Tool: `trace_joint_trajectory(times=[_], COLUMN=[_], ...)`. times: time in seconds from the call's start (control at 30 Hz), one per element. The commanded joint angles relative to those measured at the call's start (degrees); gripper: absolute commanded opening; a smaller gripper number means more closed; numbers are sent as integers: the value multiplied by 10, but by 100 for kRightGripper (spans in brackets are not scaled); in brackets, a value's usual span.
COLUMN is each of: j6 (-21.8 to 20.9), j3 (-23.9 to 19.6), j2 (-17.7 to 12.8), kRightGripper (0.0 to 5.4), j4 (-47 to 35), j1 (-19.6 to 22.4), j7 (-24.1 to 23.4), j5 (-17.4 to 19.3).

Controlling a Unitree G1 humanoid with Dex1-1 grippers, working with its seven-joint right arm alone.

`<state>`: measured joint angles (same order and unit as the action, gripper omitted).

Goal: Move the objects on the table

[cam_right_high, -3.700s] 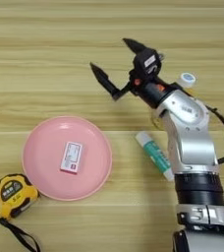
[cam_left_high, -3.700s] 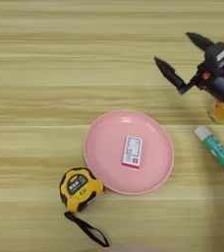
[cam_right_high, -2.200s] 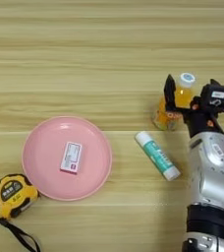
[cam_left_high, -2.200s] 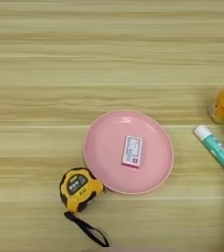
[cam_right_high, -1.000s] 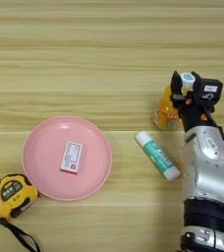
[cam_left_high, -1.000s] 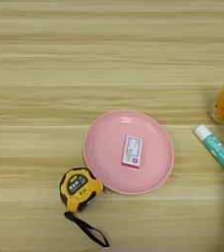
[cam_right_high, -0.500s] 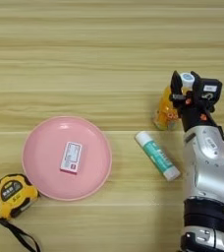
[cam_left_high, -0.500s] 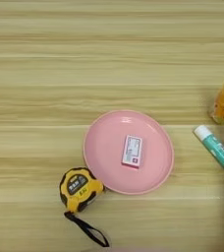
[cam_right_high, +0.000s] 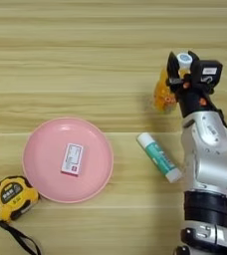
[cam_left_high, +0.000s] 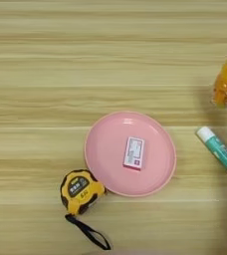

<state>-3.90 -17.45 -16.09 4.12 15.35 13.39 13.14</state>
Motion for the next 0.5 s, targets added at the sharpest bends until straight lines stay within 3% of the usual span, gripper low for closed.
trace_joint_trajectory(times=[0.03, 0.5], j6=[7, 78], j3=[15, 112], j2=[-26, 5], kRightGripper=[179, 179], j4=[-57, -146], j1=[74, 108], j7=[7, 59], j5=[2, 14])
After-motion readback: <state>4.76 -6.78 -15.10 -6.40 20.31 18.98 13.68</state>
